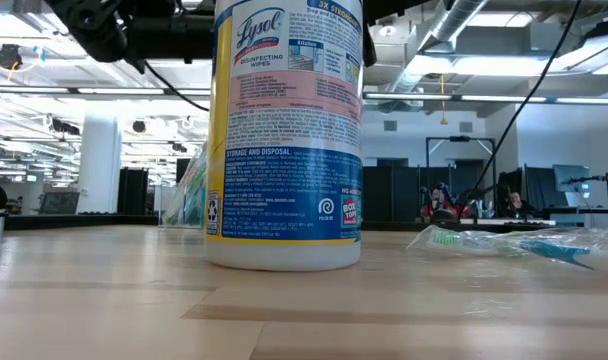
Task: Pick & Place toothbrushing station
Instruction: Put the right blue toothbrush into the transparent organizer
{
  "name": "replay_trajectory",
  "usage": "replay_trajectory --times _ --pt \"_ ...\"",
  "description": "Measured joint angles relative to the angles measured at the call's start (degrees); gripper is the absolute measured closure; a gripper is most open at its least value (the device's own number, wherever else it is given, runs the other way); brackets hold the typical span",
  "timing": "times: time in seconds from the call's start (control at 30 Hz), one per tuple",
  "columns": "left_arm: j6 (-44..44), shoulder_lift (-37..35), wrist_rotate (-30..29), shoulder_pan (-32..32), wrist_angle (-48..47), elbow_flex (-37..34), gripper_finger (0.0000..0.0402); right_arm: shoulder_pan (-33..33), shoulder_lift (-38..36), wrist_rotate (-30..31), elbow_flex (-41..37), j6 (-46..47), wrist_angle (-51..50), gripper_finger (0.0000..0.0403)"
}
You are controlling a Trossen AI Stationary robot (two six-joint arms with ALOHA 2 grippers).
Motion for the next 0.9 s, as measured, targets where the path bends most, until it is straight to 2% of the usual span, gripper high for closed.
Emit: replay_trajectory --times 0.53,0.9 --pt "2.52 2.38 0.29 0.04 1.34 2.04 0.0206 0.0 0.0 0.0 -0.02 0.13 0.0 0.0403" --pt "2.58 8.12 1.72 0.52 1.36 6.99 0.0206 0.09 0.02 0.0 -0.02 0.15 -0.04 0.0403"
